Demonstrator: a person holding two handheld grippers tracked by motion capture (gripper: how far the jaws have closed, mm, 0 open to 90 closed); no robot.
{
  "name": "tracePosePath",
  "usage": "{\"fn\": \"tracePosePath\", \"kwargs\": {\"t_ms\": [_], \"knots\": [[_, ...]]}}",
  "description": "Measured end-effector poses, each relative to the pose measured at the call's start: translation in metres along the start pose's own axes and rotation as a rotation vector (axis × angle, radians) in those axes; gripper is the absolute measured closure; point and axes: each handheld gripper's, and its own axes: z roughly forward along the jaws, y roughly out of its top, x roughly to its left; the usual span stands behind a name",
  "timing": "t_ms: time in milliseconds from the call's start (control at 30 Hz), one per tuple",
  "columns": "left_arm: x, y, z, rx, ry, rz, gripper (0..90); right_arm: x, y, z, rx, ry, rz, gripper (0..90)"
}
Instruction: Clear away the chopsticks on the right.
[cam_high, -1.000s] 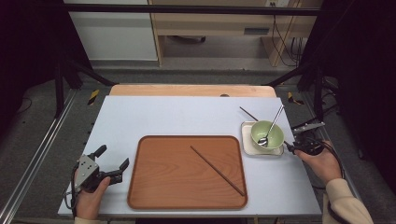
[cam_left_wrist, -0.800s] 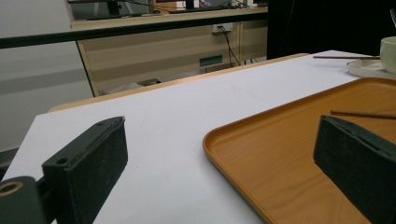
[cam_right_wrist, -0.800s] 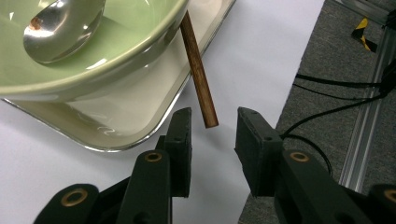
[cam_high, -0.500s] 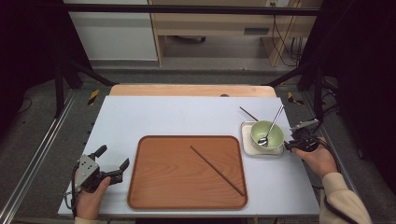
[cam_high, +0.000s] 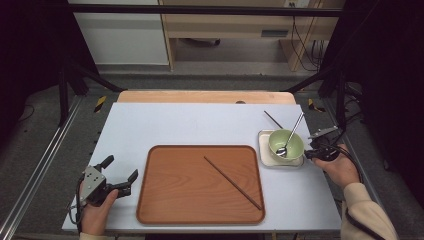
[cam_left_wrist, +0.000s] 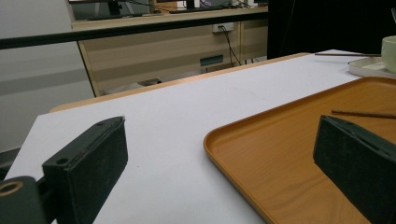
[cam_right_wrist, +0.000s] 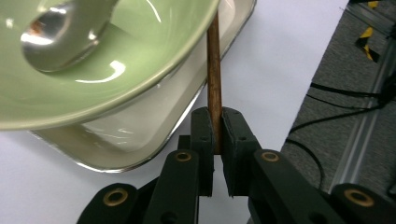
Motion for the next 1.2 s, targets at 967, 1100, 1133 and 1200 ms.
{"fn": "tracePosePath", "kwargs": {"t_ms": [967, 1100, 1133, 1200], "knots": [[0.0, 0.001, 0.0, -0.009, 0.0, -0.003, 2.8, -0.002, -0.005, -0.069, -0.205, -0.118, 0.228, 84.4], [0.002, 0.002, -0.002, -0.013, -0.001, -0.004, 2.8, -0.001, -0.006, -0.085, -0.249, -0.142, 0.249, 84.5], [0.002, 0.002, -0.002, -0.013, -0.001, -0.003, 2.8, -0.001, -0.005, -0.089, -0.256, -0.144, 0.253, 84.5], [0.002, 0.002, -0.002, -0.013, -0.003, -0.004, 2.8, 0.0, -0.003, -0.096, -0.275, -0.14, 0.247, 84.5]]}}
